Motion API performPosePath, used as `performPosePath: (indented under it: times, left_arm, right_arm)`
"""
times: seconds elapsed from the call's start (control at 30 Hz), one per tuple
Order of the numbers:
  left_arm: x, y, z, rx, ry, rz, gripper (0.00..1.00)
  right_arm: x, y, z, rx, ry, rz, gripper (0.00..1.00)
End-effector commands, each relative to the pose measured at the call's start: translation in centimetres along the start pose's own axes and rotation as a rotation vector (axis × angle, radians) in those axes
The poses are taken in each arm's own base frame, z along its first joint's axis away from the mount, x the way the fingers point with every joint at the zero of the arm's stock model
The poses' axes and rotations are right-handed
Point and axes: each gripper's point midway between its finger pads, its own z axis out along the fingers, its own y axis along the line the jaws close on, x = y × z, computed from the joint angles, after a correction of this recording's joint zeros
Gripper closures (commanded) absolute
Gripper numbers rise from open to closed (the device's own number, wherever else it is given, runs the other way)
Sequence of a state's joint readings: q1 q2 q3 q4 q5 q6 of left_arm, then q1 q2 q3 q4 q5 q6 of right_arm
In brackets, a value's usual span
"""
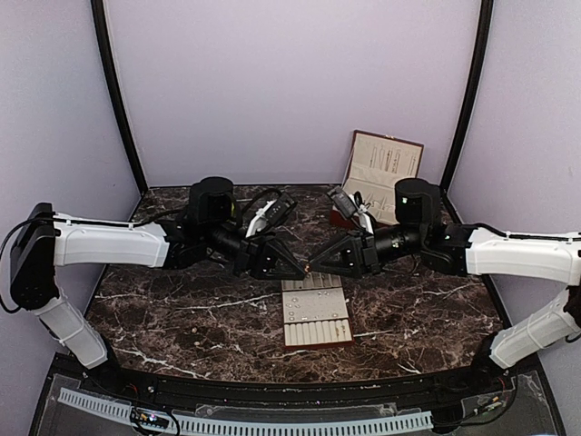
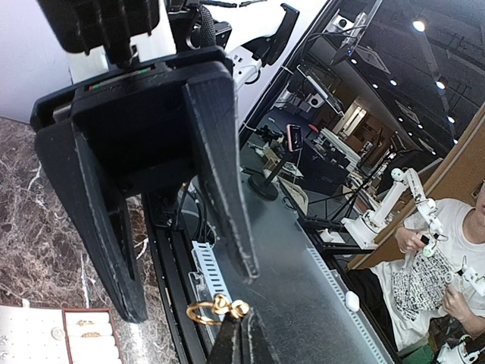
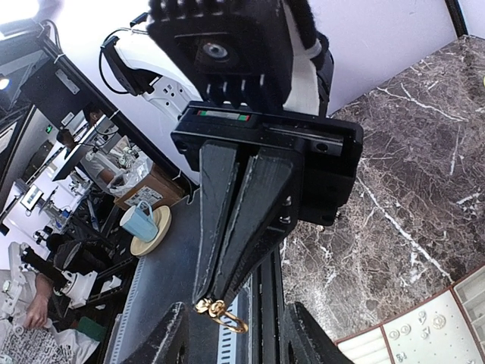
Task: Organize the mixed jewelry
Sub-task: Pass from the left arm to the right
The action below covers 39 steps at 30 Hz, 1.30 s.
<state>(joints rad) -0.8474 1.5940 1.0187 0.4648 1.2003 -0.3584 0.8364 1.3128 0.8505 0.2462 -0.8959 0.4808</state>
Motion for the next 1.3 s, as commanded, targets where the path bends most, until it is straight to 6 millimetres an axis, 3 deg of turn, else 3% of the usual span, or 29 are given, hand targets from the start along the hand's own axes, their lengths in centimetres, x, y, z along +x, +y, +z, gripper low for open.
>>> performPosePath:
  times: [0.0,0.3,0.67,1.27]
  left_arm:
    - [-0.4,-0.7,0.2,0.037,0.009,0.020,1.00]
    - [-0.3,-0.7,0.2,0.038,0.011,0.022,1.00]
    - [-0.3,-0.6,0.1,0.028,0.002,0.030,1.00]
    - [-0.7,0.6,-1.3,-0.058,-0.052,0.043,1.00]
  right_arm:
    - [-2.0,1.5,0.1,-0.041,-0.040,-0.079,0.56]
    - [-1.5,2.0,0.6,-0.093,-0.001,-0.062,0.60]
    - [-0.3,1.5,0.8,-0.093,0.027,-0.030,0.78]
    - [0.0,0.9,0.4,-0.037,0.013,-0.025,0.93]
